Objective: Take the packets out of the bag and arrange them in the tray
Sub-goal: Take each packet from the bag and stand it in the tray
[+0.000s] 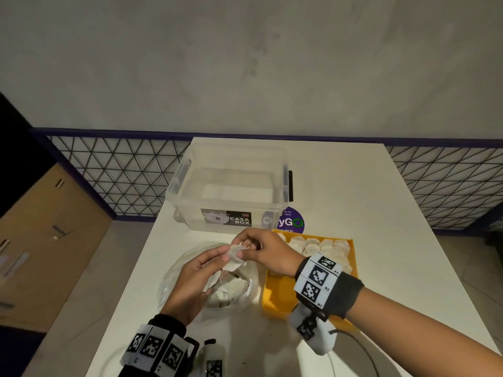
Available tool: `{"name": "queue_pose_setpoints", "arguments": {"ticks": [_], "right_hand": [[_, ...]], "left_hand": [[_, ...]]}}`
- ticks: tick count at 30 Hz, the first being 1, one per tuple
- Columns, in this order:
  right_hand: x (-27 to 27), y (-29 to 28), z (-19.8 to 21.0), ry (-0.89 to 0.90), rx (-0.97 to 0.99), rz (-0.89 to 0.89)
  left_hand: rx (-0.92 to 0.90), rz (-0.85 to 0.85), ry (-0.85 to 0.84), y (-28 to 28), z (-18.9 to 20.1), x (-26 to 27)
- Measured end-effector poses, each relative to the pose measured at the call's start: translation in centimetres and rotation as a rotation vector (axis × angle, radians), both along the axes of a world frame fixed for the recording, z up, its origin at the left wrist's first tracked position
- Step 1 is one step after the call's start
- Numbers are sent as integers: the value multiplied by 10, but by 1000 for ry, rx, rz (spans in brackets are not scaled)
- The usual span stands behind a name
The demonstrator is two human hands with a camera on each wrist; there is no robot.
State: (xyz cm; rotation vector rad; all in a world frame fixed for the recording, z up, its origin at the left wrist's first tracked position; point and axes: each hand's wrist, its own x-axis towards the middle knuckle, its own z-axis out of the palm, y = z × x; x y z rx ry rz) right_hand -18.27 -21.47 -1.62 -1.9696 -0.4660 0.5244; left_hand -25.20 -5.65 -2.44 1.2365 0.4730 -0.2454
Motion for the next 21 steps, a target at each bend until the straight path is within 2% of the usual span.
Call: {"name": "queue_pose_setpoints", "arguments": {"ticks": [5,11,14,17,21], "right_hand": [[6,-6,1,90,132,-39],[6,-5,4,124,206,-99],[4,-5,4,168,221,-125],[3,-7,3,180,89,-52],[-2,-6,0,-122,-246,147]], "left_hand": [[-4,33,23,7,-3,0],[-25,-33,18,6,-1,3],[-17,-11,27,6,-2,5],[32,22,25,6,0,5],[63,19,15,10,2,3]]}}
